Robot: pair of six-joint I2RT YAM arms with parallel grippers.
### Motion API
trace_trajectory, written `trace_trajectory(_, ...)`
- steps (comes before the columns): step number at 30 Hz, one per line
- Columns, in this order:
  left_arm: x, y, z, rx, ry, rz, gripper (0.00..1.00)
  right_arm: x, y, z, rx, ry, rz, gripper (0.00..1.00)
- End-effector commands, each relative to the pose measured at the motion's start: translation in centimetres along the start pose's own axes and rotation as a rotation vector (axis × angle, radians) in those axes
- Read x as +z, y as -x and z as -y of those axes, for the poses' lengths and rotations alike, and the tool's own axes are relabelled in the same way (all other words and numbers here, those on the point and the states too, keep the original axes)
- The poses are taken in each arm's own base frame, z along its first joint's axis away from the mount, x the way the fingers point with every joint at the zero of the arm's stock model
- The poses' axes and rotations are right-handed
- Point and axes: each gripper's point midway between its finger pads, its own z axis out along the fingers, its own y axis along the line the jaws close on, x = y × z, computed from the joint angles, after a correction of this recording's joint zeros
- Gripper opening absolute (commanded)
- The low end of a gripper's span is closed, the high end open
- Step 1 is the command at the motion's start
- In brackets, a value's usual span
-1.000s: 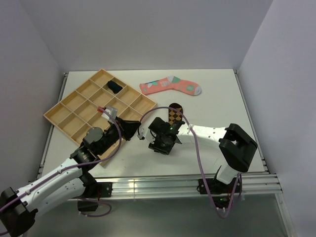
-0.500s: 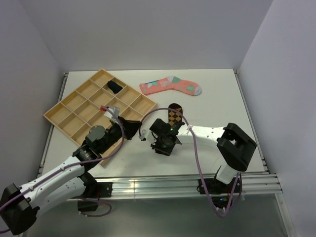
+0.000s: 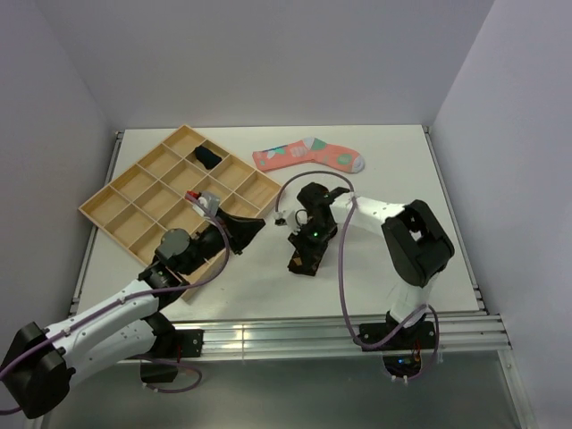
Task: Roll the socks
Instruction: Roll the sock at the center of the board.
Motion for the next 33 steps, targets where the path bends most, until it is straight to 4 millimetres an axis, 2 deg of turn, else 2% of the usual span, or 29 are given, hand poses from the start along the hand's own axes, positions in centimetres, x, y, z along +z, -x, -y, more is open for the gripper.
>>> trace_trajectory(1,0.3,0.3,1.4,0.032,-0.098,0.029,0.10,-0.7,0.3,-1.1,0.064,0.164,0.003,0.08)
trace_trajectory(9,2.2,-4.1,0.0,0.045,-0.114,-0.099,0.06,-1.6,-0.2,0.1,0.246,0.353,-0.006,0.06)
trace_trajectory(13,3.4,-6.4,-0.7,0.056,-0.104,-0.159,0.07,-1.7,-0.6,1.3,0.302,0.370,0.003,0.05)
trace_trajectory(18,5.1,-9.8,-1.4,0.057,-0.125,-0.243,0.09,-1.7,-0.9,1.8,0.336,0.388,0.003,0.05)
trace_trajectory(23,6.4,-12.9,-1.3,0.027,-0.193,-0.317,0.14,-1.6,-1.5,2.0,0.353,0.393,-0.009,0.03)
trace_trajectory(30,7.1,-15.0,-0.3,-0.001,-0.304,-0.369,0.27,-1.5,-1.8,2.6,0.378,0.386,-0.002,0.02)
trace_trajectory(33,7.3,-16.3,-0.2,-0.011,-0.326,-0.403,0.29,-1.7,-1.8,2.8,0.387,0.384,0.003,0.02)
